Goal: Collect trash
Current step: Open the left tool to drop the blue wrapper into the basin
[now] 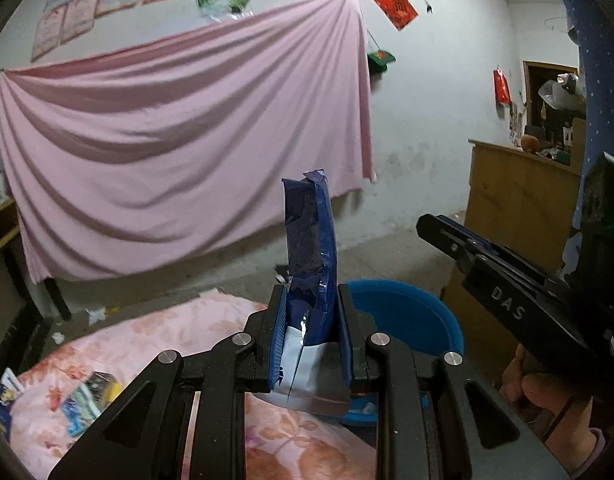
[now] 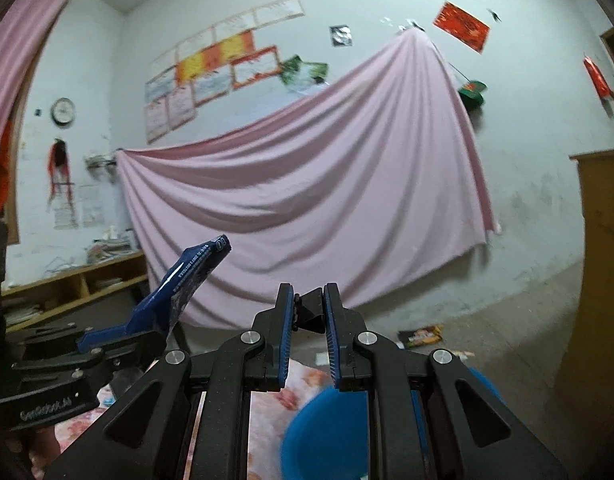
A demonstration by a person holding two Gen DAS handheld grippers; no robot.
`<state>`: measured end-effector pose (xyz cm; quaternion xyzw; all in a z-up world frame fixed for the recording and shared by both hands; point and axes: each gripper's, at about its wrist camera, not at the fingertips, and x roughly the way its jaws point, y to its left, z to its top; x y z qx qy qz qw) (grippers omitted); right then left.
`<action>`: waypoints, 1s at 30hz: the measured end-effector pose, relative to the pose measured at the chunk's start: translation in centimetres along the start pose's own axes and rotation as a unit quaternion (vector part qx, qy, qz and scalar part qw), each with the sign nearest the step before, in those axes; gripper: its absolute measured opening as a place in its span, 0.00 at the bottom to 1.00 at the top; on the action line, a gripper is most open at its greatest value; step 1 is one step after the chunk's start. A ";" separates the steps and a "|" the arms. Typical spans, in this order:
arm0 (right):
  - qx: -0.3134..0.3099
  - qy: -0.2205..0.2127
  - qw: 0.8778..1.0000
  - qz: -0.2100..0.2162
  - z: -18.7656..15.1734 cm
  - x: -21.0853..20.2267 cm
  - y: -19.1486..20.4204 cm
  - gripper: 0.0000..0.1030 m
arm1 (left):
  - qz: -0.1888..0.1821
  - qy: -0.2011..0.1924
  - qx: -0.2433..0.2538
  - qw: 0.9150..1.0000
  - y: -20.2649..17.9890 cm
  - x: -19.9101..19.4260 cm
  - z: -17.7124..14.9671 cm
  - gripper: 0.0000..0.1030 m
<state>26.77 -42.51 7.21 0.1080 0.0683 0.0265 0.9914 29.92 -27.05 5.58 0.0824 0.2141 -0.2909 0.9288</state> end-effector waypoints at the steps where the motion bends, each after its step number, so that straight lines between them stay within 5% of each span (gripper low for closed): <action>1: 0.004 0.007 1.000 -0.006 -0.1 0.2 -0.3 0.13 | -0.004 0.011 -0.002 1.000 -0.1 0.6 0.0 0.19; 17: 0.083 0.144 0.984 -0.062 -2.7 2.8 -4.9 0.13 | -0.043 0.122 -0.029 0.991 -1.1 5.0 -1.0 0.19; 30: 0.095 0.184 0.976 -0.063 -3.1 3.6 -5.5 0.14 | -0.051 0.157 -0.052 0.985 -1.0 6.1 -1.4 0.20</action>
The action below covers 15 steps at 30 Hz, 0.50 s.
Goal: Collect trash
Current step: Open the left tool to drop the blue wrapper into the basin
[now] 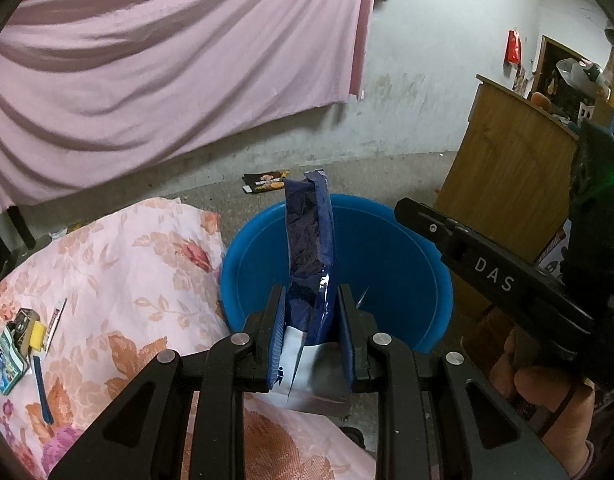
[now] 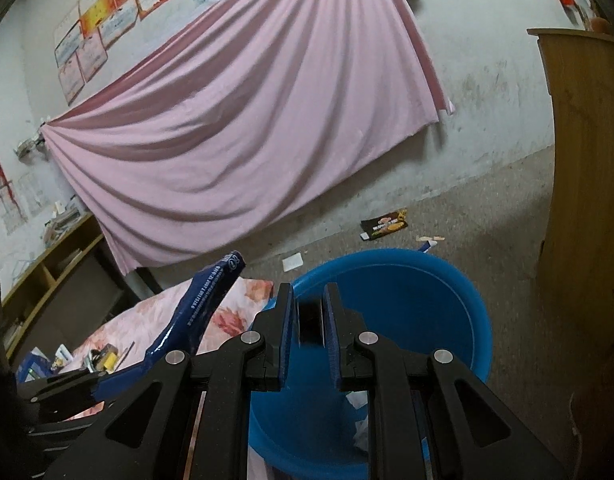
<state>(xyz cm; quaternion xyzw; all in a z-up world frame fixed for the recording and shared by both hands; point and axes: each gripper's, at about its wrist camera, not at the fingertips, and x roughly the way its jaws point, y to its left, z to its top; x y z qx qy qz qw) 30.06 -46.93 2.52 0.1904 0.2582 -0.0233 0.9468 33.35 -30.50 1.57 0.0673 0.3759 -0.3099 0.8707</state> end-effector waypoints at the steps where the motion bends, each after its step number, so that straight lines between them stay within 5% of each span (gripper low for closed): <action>1: 0.000 0.002 1.000 -0.001 0.1 0.1 0.1 0.14 | -0.002 0.002 -0.002 1.000 0.0 0.0 0.0 0.21; 15: 0.003 0.015 1.000 -0.006 0.3 0.7 0.0 0.17 | 0.006 -0.003 -0.014 1.000 0.8 0.0 -0.1 0.30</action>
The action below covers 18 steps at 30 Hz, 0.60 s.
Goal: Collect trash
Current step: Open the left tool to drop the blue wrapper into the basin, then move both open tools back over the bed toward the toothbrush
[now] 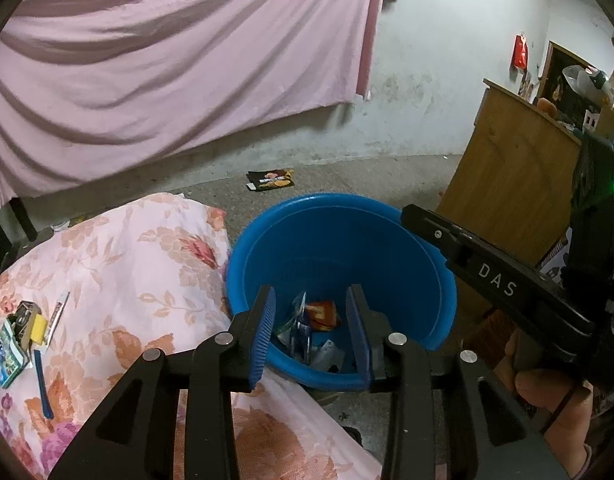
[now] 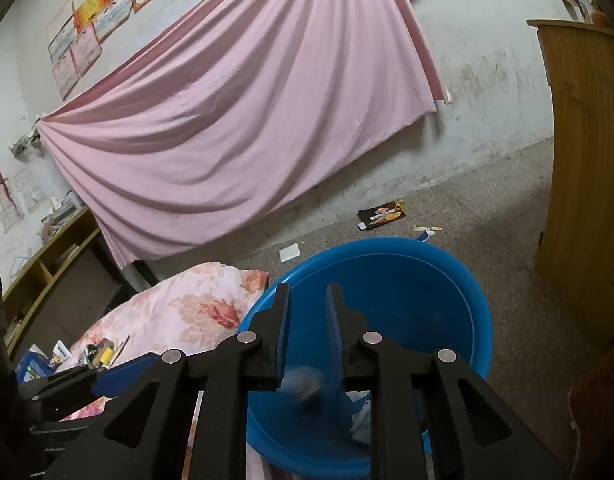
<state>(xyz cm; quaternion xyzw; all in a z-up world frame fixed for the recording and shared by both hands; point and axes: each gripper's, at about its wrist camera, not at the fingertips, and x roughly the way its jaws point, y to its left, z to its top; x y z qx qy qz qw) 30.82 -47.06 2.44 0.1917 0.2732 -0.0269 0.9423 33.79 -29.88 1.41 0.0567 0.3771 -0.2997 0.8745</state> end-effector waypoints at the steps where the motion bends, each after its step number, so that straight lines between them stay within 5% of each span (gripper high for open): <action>1: -0.001 0.000 1.000 0.000 0.0 0.0 0.0 0.17 | 0.002 -0.002 -0.002 1.000 0.2 -0.2 0.0 0.30; 14: -0.046 -0.040 0.998 0.005 0.1 -0.8 2.7 0.18 | 0.053 -0.068 -0.029 0.996 3.6 -5.7 -0.2 0.31; 18: -0.060 -0.060 0.996 0.015 0.2 -1.1 4.1 0.28 | 0.077 -0.097 -0.042 0.991 5.3 -8.0 -0.5 0.31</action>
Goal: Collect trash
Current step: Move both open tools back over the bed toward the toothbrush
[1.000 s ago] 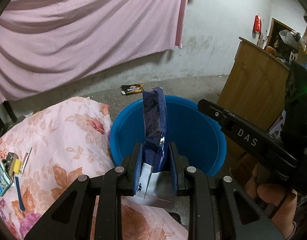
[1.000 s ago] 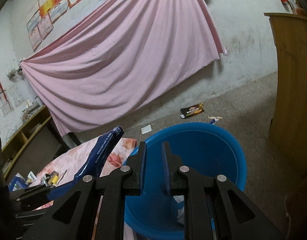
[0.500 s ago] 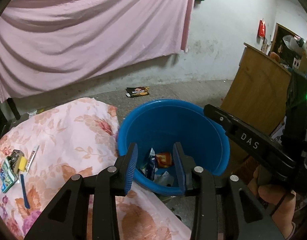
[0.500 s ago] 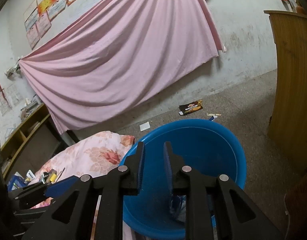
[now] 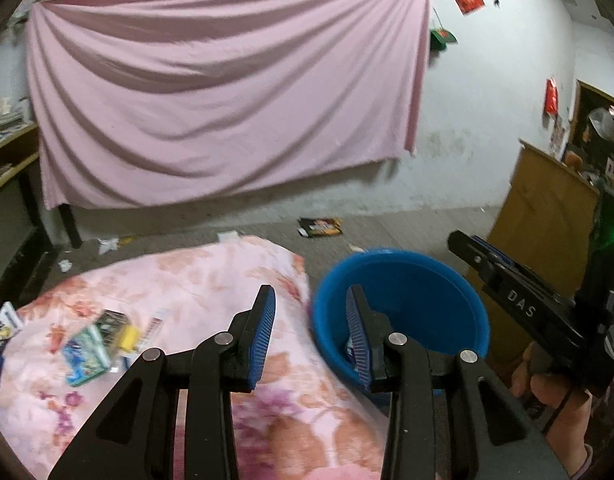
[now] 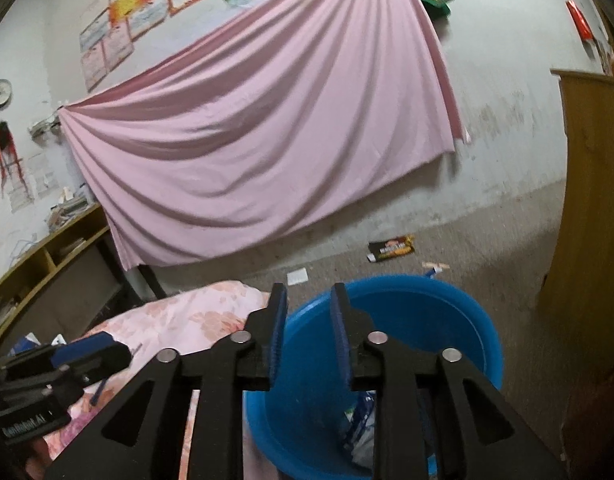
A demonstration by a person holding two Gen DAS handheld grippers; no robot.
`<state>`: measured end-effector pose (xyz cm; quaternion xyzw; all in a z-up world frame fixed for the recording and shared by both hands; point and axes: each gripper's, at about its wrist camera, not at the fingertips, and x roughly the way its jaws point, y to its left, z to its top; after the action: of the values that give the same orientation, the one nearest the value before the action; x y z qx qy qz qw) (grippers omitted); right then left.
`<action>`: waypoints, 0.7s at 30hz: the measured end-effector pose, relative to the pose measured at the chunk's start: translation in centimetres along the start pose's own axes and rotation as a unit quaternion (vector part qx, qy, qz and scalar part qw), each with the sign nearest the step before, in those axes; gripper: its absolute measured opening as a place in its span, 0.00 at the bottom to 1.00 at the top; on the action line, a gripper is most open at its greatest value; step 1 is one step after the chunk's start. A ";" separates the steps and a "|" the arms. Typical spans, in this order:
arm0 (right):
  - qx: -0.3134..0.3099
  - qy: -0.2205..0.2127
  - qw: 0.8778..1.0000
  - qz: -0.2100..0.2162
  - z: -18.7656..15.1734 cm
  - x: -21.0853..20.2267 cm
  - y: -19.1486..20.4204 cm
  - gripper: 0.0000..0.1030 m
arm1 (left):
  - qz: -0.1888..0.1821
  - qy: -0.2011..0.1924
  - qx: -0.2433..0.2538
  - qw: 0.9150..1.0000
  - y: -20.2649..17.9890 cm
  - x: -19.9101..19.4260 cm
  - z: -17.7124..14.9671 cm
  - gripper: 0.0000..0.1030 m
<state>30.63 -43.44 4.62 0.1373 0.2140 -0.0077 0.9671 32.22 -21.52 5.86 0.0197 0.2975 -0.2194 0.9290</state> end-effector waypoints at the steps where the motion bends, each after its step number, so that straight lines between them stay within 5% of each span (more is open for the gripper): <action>1: -0.003 -0.003 1.000 0.002 0.1 0.0 0.3 0.29 | 0.009 -0.008 -0.005 1.000 0.6 -0.5 0.1 0.34; 8: -0.031 -0.045 0.998 0.023 0.6 -0.4 3.9 0.36 | 0.059 -0.066 -0.047 0.995 4.6 -4.0 -0.1 0.40; 21: -0.053 -0.113 0.989 0.076 0.7 -0.5 10.3 0.57 | 0.138 -0.157 -0.115 0.971 11.6 -10.0 -1.9 0.73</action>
<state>31.19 -33.70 8.15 0.1000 0.0922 0.0614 0.9888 28.80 -6.76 8.79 -0.0813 0.1659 -0.0536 0.9813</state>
